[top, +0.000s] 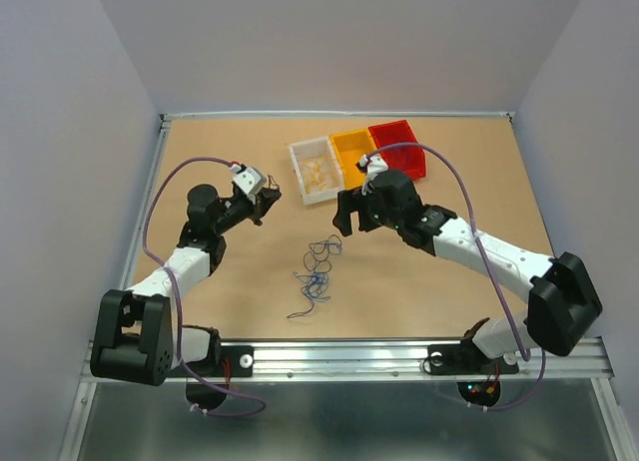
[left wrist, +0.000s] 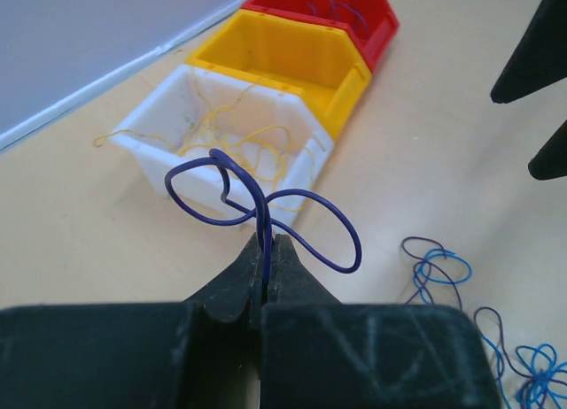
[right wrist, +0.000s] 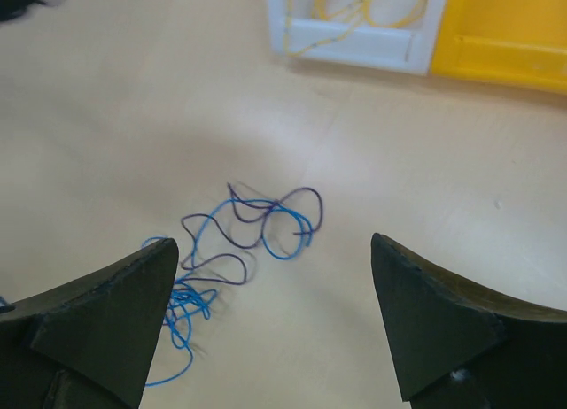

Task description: Untangle the cables

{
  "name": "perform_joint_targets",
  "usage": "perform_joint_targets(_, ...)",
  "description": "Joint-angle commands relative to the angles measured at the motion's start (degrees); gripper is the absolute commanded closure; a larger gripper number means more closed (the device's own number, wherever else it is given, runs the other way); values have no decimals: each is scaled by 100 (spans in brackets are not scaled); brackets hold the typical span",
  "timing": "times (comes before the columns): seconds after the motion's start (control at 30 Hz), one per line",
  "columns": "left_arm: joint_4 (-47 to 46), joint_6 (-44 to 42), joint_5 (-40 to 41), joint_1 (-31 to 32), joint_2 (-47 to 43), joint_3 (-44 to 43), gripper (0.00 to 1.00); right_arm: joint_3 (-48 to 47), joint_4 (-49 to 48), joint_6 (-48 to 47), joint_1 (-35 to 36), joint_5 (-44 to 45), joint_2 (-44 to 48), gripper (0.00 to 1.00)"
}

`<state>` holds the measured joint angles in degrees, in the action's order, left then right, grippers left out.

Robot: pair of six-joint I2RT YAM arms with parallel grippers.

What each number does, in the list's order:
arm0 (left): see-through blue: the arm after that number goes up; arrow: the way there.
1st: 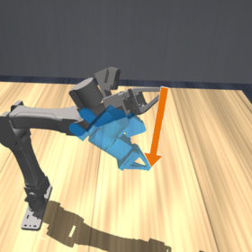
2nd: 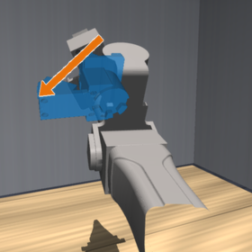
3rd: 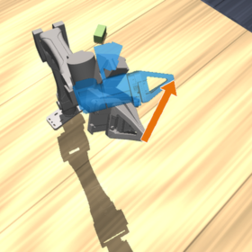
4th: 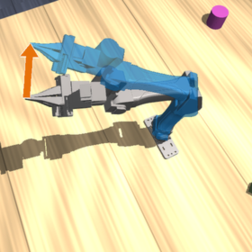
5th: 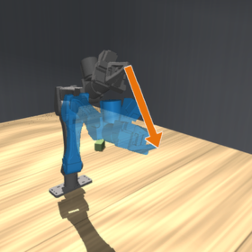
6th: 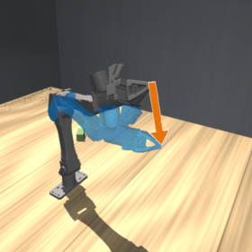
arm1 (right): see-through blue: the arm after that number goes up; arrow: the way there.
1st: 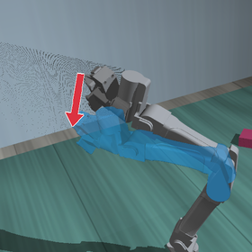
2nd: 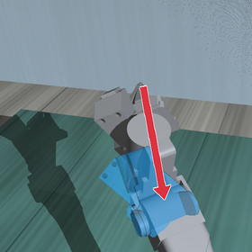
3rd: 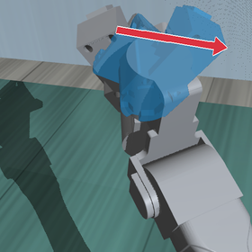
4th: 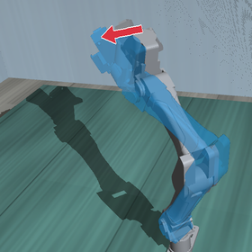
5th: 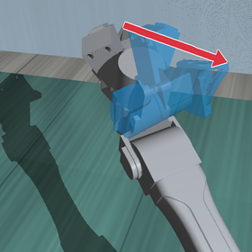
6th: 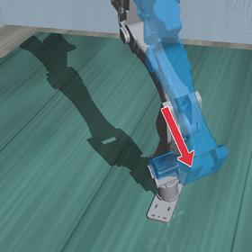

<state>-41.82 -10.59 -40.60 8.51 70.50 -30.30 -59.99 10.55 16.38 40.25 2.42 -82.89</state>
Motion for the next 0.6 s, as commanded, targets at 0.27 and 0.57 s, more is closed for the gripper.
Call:
perform_joint_targets(0.27,675,-1112,-1345,897,-212,24,91,1622,-3787,498,158,-2289,906,3)
perform_joint_targets(0.57,1484,-1718,-1986,1223,-256,-107,91,1806,-4456,260,685,-2185,889,2)
